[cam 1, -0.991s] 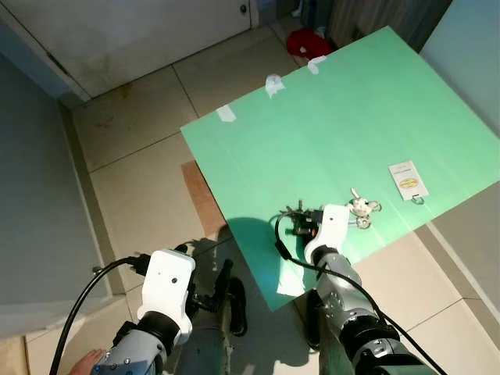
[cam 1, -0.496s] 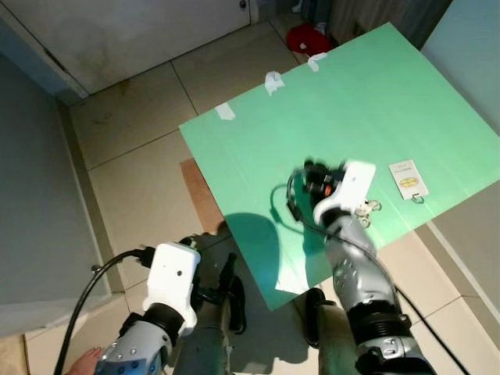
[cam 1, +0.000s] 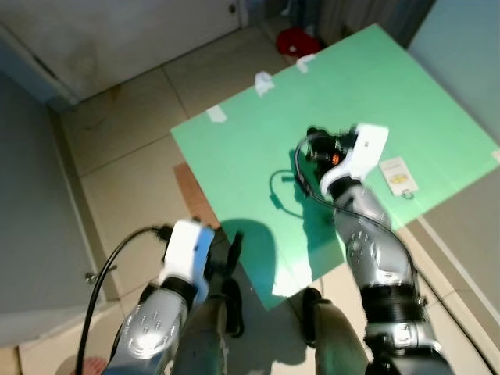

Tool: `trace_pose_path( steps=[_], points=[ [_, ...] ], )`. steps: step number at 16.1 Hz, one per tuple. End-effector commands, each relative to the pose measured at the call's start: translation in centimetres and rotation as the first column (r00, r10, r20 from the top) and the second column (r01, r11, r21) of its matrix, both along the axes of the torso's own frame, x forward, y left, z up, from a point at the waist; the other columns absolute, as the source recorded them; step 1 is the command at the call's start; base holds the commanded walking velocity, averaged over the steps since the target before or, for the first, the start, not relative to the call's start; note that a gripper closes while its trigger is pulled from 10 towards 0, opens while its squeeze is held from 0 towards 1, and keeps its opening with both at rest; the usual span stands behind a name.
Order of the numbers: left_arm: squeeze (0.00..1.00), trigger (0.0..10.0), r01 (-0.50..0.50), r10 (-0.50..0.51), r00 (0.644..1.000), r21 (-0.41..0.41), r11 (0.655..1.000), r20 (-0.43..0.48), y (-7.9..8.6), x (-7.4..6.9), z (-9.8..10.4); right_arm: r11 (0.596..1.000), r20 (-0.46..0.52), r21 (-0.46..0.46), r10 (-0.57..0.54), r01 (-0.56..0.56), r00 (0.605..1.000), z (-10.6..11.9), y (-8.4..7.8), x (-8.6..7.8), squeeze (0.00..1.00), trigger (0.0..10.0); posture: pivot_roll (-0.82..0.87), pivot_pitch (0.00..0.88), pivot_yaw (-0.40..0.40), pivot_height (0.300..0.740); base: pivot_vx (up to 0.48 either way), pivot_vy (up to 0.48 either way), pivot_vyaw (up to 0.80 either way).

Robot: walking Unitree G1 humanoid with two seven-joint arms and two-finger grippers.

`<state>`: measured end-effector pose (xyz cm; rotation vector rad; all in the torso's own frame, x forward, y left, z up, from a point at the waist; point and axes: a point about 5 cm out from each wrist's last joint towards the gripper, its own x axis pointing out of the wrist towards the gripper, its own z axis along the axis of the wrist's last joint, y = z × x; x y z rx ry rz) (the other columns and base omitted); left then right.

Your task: Hang keys on a hook

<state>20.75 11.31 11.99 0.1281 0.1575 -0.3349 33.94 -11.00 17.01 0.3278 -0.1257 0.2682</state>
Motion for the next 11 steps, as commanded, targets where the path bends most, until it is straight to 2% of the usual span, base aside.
trace_pose_path(
  steps=[1, 3, 5, 6, 9, 11],
  points=[
    [0.00, 10.0, -0.029, 0.029, 0.999, 0.013, 1.000, -0.019, 0.6, 0.4, -0.9, 1.000, 0.008, -0.008, 0.014, -0.014, 1.000, 0.4, -0.3, 0.1, 0.00, 0.0, -0.02, 0.234, 0.063, 0.740, 0.000, 0.000, 0.00],
    [0.00, 10.0, -0.042, 0.041, 0.997, 0.029, 0.999, 0.064, 1.3, 3.9, -0.5, 0.991, 0.113, -0.130, -0.005, 0.019, 0.994, 2.9, -1.7, 1.1, 0.00, 0.0, -0.08, 0.125, 0.081, 0.740, 0.000, 0.000, 0.00],
    [0.00, 10.0, -0.051, 0.046, 0.992, 0.040, 0.998, 0.117, 1.5, 5.3, 0.2, 0.986, 0.176, -0.160, -0.024, 0.053, 0.984, 4.2, -2.6, 1.0, 0.00, 0.0, -0.10, 0.100, 0.091, 0.740, 0.000, 0.000, 0.00],
    [0.00, 10.0, -0.049, 0.045, 0.986, 0.022, 0.999, 0.159, 1.4, 6.4, 0.8, 0.985, 0.220, -0.164, -0.022, 0.059, 0.975, 5.3, -3.0, 0.7, 0.00, 0.0, -0.13, 0.066, 0.108, 0.740, 0.000, 0.000, 0.00],
    [0.00, 10.0, -0.010, 0.005, 0.979, 0.026, 1.000, 0.203, 0.6, 7.7, 1.1, 0.985, 0.255, -0.156, -0.035, 0.076, 0.966, 6.4, -3.9, 0.5, 0.00, 0.0, -0.15, 0.038, 0.125, 0.740, 0.000, 0.000, 0.00],
    [0.00, 10.0, -0.013, 0.006, 0.975, 0.032, 0.999, 0.221, 0.8, 8.2, 0.9, 0.979, 0.230, -0.181, -0.046, 0.089, 0.972, 5.6, -4.8, 0.2, 0.00, 0.0, -0.16, 0.037, 0.121, 0.740, 0.000, 0.000, 0.00]
  ],
)
